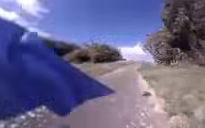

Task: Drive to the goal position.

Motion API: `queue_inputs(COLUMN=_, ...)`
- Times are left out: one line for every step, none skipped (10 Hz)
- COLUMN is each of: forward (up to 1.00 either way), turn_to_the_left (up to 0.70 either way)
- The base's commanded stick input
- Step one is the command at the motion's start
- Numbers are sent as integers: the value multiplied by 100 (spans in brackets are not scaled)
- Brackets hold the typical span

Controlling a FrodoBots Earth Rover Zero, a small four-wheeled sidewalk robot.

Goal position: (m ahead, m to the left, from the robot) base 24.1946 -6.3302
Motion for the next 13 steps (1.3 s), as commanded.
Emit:
queue_inputs(forward=100, turn_to_the_left=-22)
queue_inputs(forward=100, turn_to_the_left=-30)
queue_inputs(forward=100, turn_to_the_left=-38)
queue_inputs(forward=100, turn_to_the_left=-40)
queue_inputs(forward=100, turn_to_the_left=-40)
queue_inputs(forward=100, turn_to_the_left=-40)
queue_inputs(forward=100, turn_to_the_left=-40)
queue_inputs(forward=100, turn_to_the_left=-40)
queue_inputs(forward=100, turn_to_the_left=-36)
queue_inputs(forward=100, turn_to_the_left=-32)
queue_inputs(forward=100, turn_to_the_left=-20)
queue_inputs(forward=100, turn_to_the_left=-6)
queue_inputs(forward=100, turn_to_the_left=-10)
